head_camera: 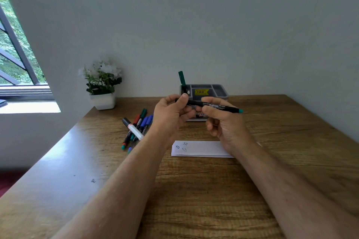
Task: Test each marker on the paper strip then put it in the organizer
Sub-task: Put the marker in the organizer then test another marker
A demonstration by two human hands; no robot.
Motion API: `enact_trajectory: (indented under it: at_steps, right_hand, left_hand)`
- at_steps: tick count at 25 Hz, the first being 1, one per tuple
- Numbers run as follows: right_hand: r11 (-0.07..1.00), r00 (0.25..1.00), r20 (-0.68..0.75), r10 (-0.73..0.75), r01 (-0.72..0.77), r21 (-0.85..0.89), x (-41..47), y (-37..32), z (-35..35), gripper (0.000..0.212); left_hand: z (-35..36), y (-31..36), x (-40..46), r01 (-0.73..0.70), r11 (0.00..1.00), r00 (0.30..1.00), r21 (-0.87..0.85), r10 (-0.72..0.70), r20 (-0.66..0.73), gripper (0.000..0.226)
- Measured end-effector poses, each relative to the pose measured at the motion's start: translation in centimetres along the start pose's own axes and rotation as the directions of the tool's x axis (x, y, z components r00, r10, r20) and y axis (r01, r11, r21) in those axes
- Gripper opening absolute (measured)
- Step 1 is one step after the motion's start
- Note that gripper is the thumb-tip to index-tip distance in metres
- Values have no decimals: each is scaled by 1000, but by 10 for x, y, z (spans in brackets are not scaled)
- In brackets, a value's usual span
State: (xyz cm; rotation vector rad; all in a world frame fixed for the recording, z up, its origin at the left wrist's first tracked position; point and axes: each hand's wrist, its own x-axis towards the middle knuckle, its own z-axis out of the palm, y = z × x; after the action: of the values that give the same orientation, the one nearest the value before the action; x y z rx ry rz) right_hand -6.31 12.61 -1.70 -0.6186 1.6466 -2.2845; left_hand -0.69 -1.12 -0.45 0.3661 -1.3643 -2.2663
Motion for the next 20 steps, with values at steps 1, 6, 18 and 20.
enact_trajectory:
  at_steps: [1,6,18,20]
  right_hand:
    - [1000,1000,14,1,-1,5,-1,0,0,18]
    - [999,1000,1,-27,27,-36,0,1,1,18]
    - [850,965,-42,-257,206,-485,-5,9,2,17]
    - [859,969,-44,-244,195,-474,-3,10,3,20]
  left_hand:
    - [-1,0,1,-4,1000,1000,-9,4,-20,40]
    - [-4,-2,2,5,1000,997,-27,-7,-80,34]
    - [-2,-6,4,-69,991,996,-111,62,-65,34]
    - [-1,-6,5,-75,991,996,-114,69,-57,31]
